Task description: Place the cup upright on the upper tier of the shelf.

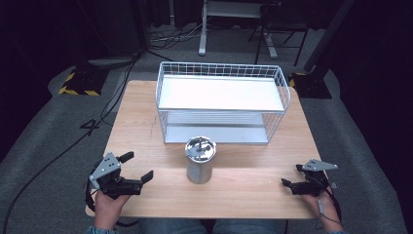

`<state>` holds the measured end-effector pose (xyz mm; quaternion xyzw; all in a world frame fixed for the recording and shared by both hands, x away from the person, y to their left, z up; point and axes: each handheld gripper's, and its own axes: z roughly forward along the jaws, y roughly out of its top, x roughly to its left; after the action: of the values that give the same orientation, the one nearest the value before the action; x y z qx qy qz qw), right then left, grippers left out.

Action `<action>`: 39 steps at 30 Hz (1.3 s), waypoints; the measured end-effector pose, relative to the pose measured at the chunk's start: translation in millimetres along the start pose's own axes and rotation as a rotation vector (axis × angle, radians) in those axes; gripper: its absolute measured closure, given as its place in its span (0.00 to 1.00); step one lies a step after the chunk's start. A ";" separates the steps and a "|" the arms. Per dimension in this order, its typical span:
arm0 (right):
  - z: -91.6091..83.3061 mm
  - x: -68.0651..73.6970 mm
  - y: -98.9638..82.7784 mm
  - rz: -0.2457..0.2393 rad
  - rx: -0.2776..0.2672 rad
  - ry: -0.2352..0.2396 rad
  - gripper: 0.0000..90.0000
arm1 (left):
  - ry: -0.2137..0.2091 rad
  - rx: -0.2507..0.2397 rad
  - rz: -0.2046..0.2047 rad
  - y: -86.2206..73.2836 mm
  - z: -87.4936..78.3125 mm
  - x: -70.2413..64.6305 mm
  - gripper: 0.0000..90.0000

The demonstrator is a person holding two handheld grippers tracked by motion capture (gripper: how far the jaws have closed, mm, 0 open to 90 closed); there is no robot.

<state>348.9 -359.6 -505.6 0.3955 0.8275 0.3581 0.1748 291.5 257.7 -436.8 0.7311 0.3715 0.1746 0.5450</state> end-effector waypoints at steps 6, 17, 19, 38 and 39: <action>-0.1 -0.2 0.1 0.001 0.002 0.001 0.11 | -0.026 0.003 0.012 6.0 2.8 -4.8 0.00; 0.0 0.0 0.0 0.003 0.000 -0.005 0.12 | -0.084 0.004 0.025 20.8 19.7 -12.5 0.00; 0.2 0.7 0.2 0.007 -0.001 -0.009 0.12 | -0.088 0.002 0.026 22.3 21.5 -13.3 0.00; 0.1 0.7 0.2 0.009 -0.002 -0.009 0.12 | -0.222 -0.011 0.078 51.4 63.0 -32.5 0.00; 0.1 0.7 0.1 0.009 -0.002 -0.009 0.12 | -0.222 -0.011 0.078 51.4 63.0 -32.5 0.00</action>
<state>348.6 -359.0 -505.6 0.4007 0.8246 0.3580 0.1773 329.6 185.1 -406.0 0.7569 0.2790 0.1156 0.5796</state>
